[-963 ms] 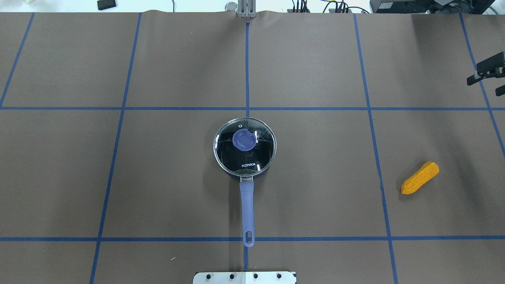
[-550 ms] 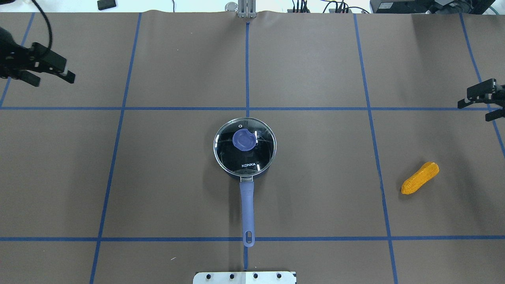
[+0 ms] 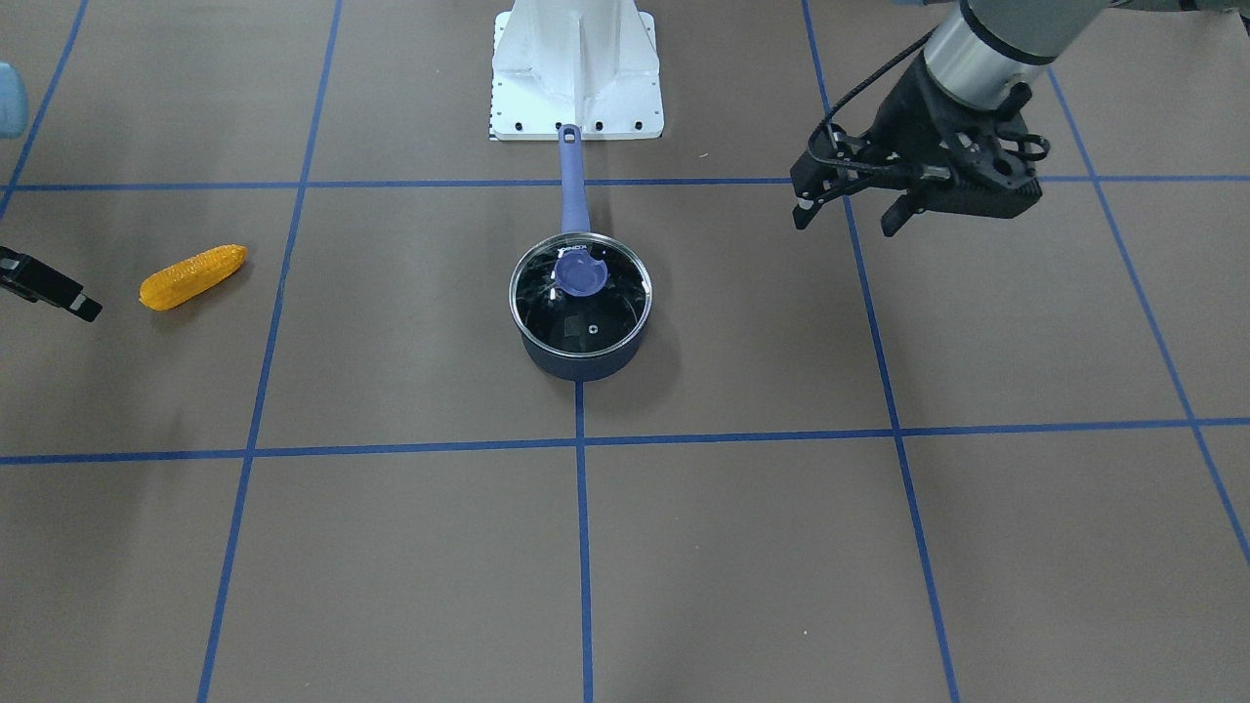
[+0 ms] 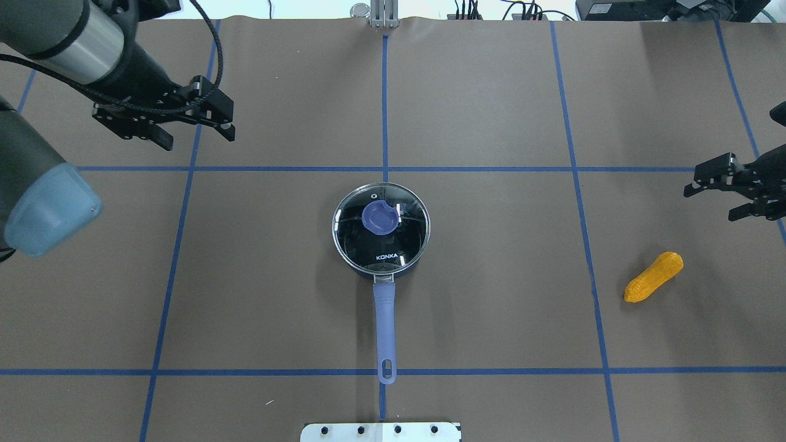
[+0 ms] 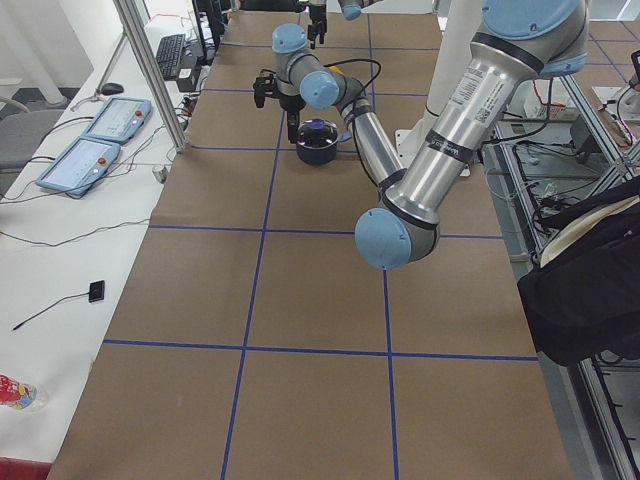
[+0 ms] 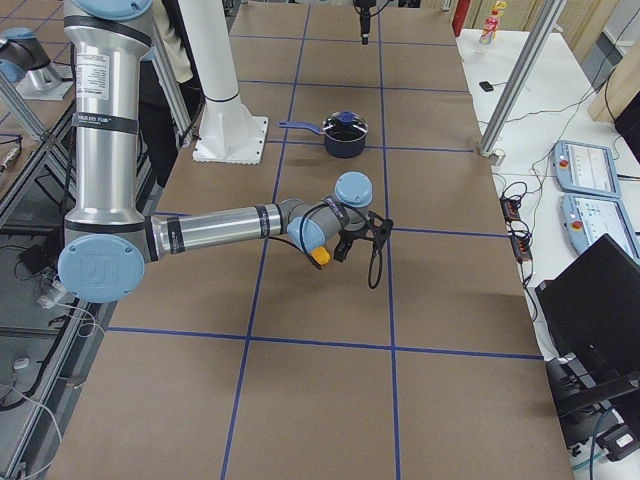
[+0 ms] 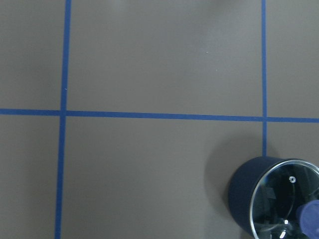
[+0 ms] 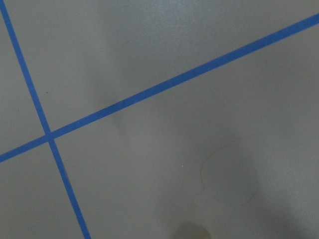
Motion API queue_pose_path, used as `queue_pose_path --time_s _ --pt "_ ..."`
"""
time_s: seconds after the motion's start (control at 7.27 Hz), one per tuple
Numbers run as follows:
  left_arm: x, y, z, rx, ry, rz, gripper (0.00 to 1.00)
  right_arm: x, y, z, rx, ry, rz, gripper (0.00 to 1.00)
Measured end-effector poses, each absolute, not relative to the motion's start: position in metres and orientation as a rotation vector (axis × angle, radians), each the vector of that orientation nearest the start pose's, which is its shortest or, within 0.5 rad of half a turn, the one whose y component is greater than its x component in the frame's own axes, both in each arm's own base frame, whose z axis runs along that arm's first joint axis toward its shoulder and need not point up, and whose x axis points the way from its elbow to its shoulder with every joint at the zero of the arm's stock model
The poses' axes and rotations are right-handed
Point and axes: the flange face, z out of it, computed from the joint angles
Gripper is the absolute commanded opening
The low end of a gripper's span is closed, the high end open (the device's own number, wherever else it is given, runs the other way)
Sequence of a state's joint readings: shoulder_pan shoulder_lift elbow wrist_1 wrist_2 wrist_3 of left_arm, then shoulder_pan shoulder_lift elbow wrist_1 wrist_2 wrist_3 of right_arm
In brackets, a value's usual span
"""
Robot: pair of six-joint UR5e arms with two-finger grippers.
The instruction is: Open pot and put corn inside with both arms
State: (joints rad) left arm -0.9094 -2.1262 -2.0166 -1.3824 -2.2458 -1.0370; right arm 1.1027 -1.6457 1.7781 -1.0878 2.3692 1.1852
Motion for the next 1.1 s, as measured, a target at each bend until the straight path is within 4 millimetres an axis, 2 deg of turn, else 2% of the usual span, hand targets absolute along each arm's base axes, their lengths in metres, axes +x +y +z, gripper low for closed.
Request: queue_pose_path --time_s 0.28,0.41,0.83,1.1 --pt "0.344 -0.475 0.144 0.029 0.988 -0.102 0.98 -0.202 -0.433 0.535 -0.183 -0.884 0.443 1.00" --pt "0.364 -0.475 0.133 0.026 0.982 -0.114 0.98 -0.214 -0.420 0.537 -0.186 -0.858 0.437 1.00" --pt "0.399 -0.476 0.116 0.031 0.964 -0.132 0.98 -0.244 -0.384 0.537 -0.203 -0.816 0.397 1.00" --pt "0.415 -0.477 0.107 0.030 0.957 -0.143 0.98 -0.259 -0.369 0.540 -0.215 -0.796 0.374 1.00"
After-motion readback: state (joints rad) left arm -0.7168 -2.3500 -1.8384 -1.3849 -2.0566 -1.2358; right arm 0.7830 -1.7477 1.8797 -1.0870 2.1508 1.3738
